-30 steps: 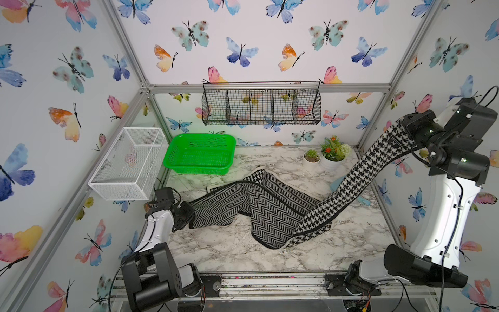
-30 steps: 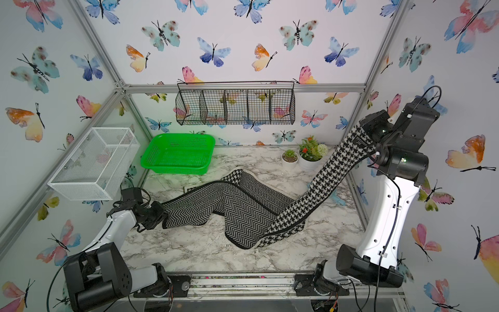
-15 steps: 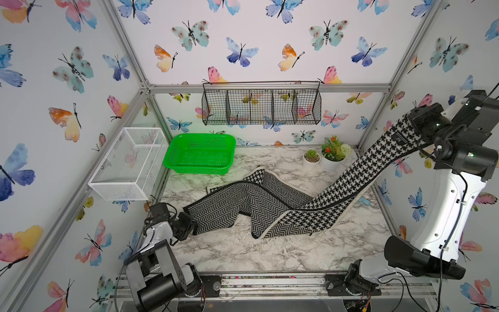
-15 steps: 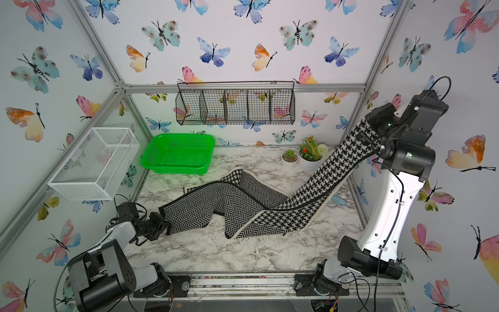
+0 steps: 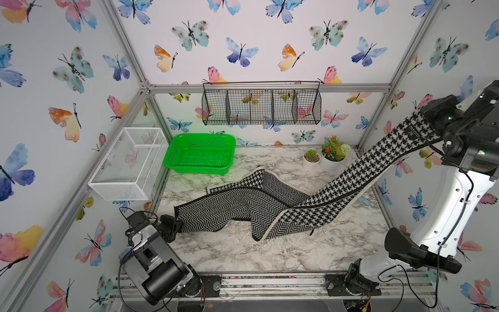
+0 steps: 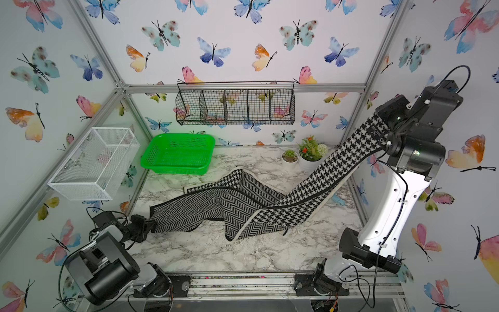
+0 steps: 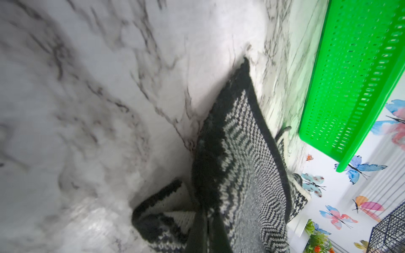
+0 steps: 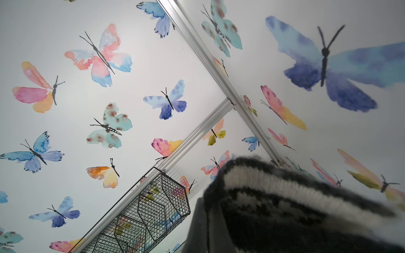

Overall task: Roll up the scarf and place it into the basket
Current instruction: Flatten out the scarf at the center of the board.

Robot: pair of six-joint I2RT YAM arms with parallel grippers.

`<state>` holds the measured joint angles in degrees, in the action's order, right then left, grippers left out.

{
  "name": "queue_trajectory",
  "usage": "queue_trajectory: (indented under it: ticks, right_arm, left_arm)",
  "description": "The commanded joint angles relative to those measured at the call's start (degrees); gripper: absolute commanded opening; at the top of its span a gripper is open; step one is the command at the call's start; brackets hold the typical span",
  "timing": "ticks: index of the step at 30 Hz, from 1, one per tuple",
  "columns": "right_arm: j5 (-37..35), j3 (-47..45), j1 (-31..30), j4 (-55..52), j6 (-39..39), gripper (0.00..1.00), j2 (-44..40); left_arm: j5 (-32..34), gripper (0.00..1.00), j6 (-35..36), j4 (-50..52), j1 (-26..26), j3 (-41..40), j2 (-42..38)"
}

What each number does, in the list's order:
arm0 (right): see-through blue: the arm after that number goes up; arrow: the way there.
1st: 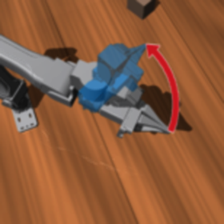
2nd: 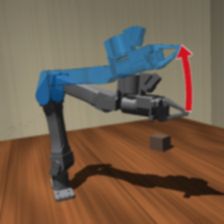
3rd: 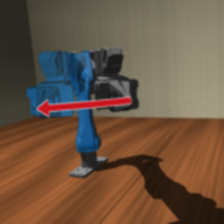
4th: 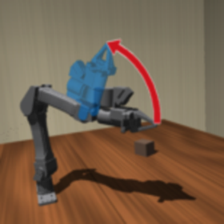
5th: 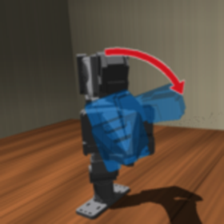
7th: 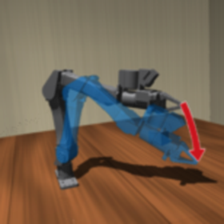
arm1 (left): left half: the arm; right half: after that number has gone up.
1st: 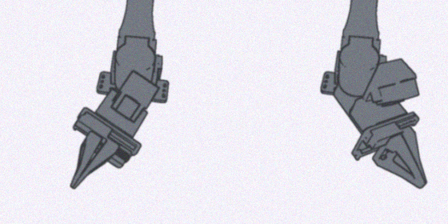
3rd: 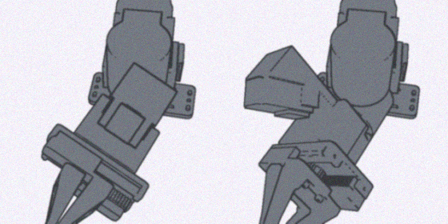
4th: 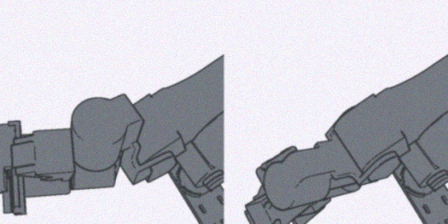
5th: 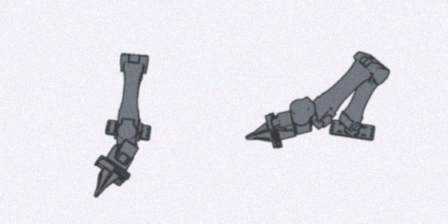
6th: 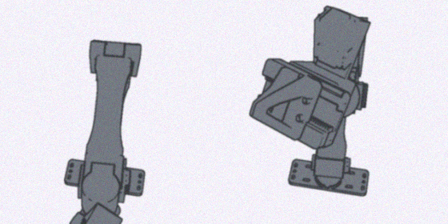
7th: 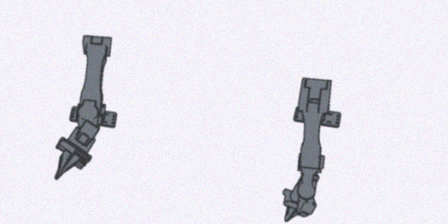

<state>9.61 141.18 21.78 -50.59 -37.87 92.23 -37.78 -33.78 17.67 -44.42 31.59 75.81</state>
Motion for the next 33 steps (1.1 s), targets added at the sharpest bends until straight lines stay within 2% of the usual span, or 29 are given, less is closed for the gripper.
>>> queue_trajectory:
  ticks: [1, 7, 13, 22, 28, 33]
  right_arm:
    - [-1.6, 3.4, 0.7, 2.8, 0.9, 0.02, 1.4]
    - [2.4, 5.5, 4.3, 7.8, -0.9, 0.02, 2.6]
    - [11.5, 6.5, 12.7, 11.9, -5.4, 0.02, 5.0]
    - [12.9, 7.7, 15.3, 14.4, -10.0, 0.02, 5.8]
    - [14.2, 6.9, 15.4, 14.7, -10.1, 0.02, 5.8]
    - [15.2, 6.0, 15.4, 14.7, -9.6, 0.01, 5.5]
  left_arm:
    - [-2.6, 0.0, 0.7, -0.9, -1.7, 2.4, 1.6]
    - [-2.6, 0.0, -1.3, -0.6, -2.4, 6.3, 2.1]
    - [-1.7, 0.0, -3.1, -0.6, -3.1, 7.8, 1.3]
    - [-4.1, 0.0, -8.0, -4.1, -7.9, 7.2, 2.4]
    - [-5.8, 0.0, -8.2, -4.3, -8.4, 9.4, 5.4]
    - [-11.0, 0.0, -9.2, -8.1, -6.9, 8.8, 6.2]
